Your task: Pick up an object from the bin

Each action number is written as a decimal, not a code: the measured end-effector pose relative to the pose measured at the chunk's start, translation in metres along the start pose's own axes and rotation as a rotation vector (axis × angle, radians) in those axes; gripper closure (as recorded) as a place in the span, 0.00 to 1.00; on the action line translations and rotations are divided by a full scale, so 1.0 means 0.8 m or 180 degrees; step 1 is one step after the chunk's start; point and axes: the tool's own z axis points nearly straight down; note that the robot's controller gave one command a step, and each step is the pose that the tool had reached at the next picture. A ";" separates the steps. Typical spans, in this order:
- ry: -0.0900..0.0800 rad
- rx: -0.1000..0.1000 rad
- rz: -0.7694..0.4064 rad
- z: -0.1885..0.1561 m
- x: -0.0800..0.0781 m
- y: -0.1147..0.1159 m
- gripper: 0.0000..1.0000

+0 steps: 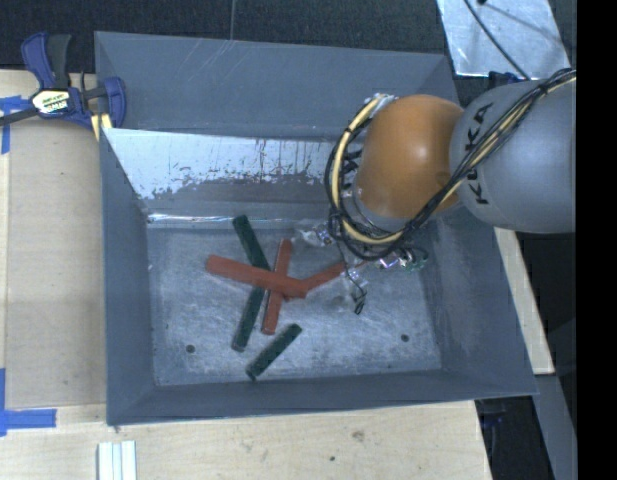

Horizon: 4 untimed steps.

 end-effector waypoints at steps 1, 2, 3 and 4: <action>0.0001 -0.0001 -0.0748 -0.017 -0.009 0.005 0.00; 0.0007 -0.0008 -0.0779 0.041 -0.007 0.005 0.00; -0.0003 -0.0001 -0.0770 0.039 -0.008 0.004 0.00; -0.0010 0.0007 -0.0768 0.037 -0.010 0.003 1.00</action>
Offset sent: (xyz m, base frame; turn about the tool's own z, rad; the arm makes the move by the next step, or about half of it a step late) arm 0.0026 0.0068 0.0124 -0.2355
